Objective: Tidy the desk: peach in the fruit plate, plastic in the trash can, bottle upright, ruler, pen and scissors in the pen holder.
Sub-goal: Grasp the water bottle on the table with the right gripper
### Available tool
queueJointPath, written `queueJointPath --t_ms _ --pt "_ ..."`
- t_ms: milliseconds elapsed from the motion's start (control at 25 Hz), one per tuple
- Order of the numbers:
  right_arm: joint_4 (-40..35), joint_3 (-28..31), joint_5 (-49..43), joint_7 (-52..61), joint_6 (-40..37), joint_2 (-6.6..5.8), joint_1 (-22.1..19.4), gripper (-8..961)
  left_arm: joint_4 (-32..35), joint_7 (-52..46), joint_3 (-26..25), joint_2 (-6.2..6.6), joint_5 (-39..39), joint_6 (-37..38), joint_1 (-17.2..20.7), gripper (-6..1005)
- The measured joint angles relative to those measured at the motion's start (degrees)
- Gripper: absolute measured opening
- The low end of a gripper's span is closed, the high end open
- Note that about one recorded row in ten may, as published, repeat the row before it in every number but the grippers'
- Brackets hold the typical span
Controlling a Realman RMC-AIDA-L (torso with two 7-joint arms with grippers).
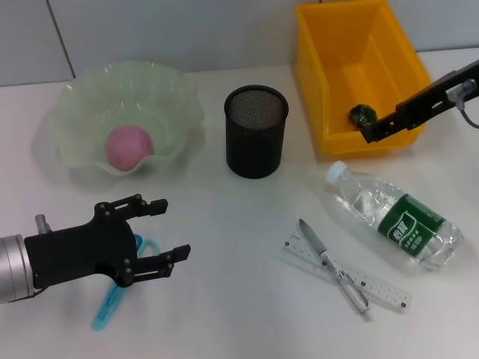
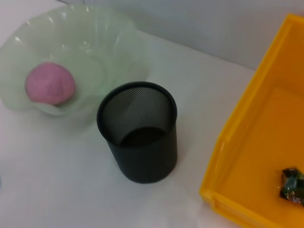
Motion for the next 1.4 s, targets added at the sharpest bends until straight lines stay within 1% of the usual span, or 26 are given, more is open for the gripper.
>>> queueJointPath --t_ms 120,160,240,360,440,600,800,960,1160,1240,1400 --pt "-0.11 0.54 -1.72 0.5 -3.68 -0.29 1.12 800 0.26 -0.05 0.16 0.01 0.0 0.09 0.07 793" --pt "-0.23 0.39 -4.12 1.26 -6.49 -0.41 2.2 801 0.28 -0.06 0.17 0.0 0.0 0.1 0.07 792" --pt "-0.22 -0.17 -6.74 2.11 -8.74 -0.35 3.13 801 0.3 -0.06 0.17 0.01 0.0 0.11 0.08 792" --pt "0.03 -1.1 -8.46 2.92 -10.17 -0.25 3.65 801 0.39 -0.07 0.18 0.0 0.0 0.16 0.07 792" --pt "0.13 -2.91 -9.98 4.33 -11.55 -0.24 3.93 801 0.45 -0.08 0.18 -0.06 -0.09 0.34 0.04 792" --pt "0.27 -3.72 -10.52 5.26 -12.09 -0.18 4.09 801 0.46 0.09 0.08 -0.08 -0.34 0.58 -0.09 792" --pt "2.53 -4.87 -11.35 5.57 -12.57 -0.16 4.57 801 0.46 0.13 0.05 -0.08 -0.35 0.6 -0.11 792" --pt "3.49 -5.98 -13.36 5.7 -11.78 -0.08 4.59 801 0.46 0.34 -0.21 -0.09 -0.13 0.65 -0.13 792" --pt "5.63 -6.14 -13.47 5.8 -10.71 -0.07 4.59 801 0.35 0.46 -0.26 -0.09 -0.09 0.65 -0.01 792" --pt "7.62 -6.82 -13.84 5.83 -9.74 -0.07 4.58 801 0.3 0.48 -0.26 -0.09 -0.09 0.65 -0.01 792" --pt "8.67 -7.7 -14.82 5.94 -8.91 -0.07 4.52 801 0.19 0.49 -0.06 -0.08 -0.09 0.65 -0.11 792"
